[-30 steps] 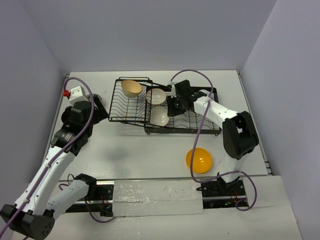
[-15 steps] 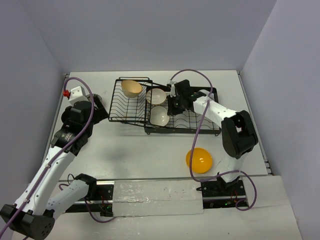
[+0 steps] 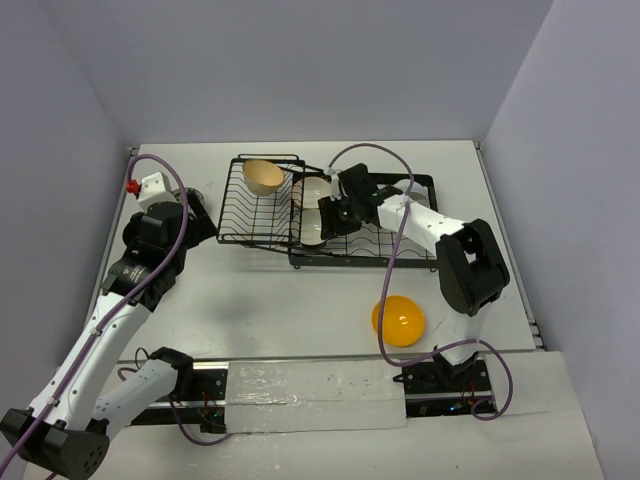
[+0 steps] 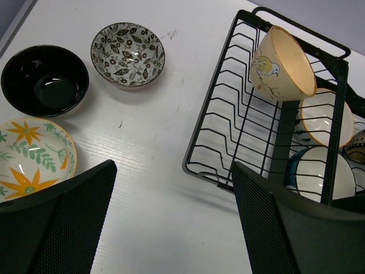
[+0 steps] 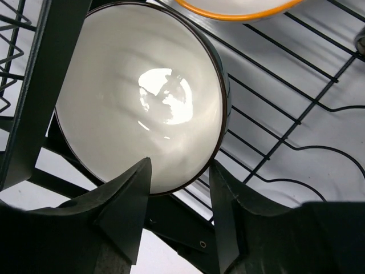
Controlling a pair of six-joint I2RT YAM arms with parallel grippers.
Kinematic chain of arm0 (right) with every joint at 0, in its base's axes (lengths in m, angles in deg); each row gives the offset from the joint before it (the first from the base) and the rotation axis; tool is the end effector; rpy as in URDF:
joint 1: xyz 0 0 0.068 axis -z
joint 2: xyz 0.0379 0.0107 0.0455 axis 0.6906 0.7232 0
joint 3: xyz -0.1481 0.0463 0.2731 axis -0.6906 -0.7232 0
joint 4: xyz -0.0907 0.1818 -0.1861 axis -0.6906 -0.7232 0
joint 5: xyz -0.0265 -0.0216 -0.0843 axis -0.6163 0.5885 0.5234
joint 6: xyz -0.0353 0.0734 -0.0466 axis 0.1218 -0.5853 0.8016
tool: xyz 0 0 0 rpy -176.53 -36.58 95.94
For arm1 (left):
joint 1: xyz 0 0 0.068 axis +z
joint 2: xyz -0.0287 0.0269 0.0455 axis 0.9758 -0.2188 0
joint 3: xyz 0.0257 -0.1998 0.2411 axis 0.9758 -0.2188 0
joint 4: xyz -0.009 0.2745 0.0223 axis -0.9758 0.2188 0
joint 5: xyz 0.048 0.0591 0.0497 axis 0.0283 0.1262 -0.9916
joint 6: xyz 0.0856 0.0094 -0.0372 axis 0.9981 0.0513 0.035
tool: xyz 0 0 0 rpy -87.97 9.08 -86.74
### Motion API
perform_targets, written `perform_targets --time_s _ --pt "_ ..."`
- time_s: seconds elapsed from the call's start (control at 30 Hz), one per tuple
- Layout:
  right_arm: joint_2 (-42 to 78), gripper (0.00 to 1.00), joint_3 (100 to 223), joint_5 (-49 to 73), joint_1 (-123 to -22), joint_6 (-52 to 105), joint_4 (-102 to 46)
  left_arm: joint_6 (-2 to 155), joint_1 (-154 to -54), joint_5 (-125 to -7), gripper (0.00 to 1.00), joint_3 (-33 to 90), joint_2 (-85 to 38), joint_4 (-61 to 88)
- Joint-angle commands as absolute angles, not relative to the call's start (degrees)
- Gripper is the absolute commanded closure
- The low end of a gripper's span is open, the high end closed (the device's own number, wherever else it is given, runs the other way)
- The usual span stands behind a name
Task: Load the bowls into the dish rack
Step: Place the bowl in the dish rack.
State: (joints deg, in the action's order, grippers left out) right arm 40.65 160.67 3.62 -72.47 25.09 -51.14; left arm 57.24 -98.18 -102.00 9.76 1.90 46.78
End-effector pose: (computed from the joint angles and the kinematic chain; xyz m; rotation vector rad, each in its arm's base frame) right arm 0.3771 0.2342 0.2154 -0.5689 2.4826 0.6179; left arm 0.2108 -0.0381 0.3545 -0.4654 1.9407 -0.0817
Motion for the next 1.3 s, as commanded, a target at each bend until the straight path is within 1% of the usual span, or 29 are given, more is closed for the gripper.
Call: perform_targets --time_s 0.0,0.23,0.47,0.93,1.07,1.27 --pt "38.3 0.47 161.0 2.4 -72.9 25.1 -50.5 58.0 -98.4 -101.5 0.13 11.6 3.0 45.4" --pt "35.6 0.43 161.2 2.3 -72.9 24.8 -49.4 58.0 -98.4 -101.6 0.13 11.6 3.2 45.4" --pt "36.5 0.39 162.3 0.7 -72.9 24.0 -48.5 58.0 -98.4 -101.6 0.13 11.6 3.2 45.4" --pt "37.7 0.36 161.4 -3.8 -73.0 22.4 -44.6 58.0 -98.5 -101.5 0.13 11.5 3.3 45.4" --pt "36.7 0.35 161.3 -1.5 -72.9 22.9 -45.6 58.0 -98.5 -101.5 0.13 11.5 3.3 45.3" --pt "30.3 0.34 161.0 5.0 -72.9 24.6 -49.3 58.1 -98.5 -101.5 0.13 11.5 3.3 45.3"
